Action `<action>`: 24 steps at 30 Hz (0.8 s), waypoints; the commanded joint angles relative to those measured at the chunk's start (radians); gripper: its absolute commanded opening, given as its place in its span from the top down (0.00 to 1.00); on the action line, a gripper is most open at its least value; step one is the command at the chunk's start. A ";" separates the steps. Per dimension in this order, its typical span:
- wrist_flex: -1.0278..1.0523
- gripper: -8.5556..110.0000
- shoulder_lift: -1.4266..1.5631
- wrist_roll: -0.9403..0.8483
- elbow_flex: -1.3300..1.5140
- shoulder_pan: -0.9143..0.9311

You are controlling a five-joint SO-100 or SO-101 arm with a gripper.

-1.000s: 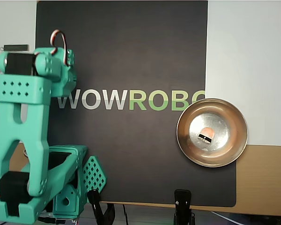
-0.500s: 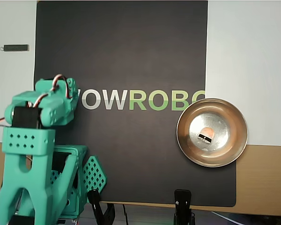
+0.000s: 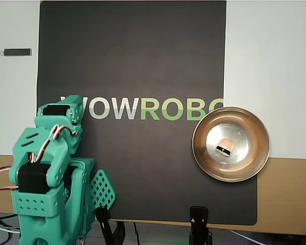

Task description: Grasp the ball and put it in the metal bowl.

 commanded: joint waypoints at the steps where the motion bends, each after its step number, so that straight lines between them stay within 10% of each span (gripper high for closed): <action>1: -0.009 0.92 0.155 -0.003 0.035 0.002; 24: -0.380 0.93 0.330 -0.005 0.425 0.038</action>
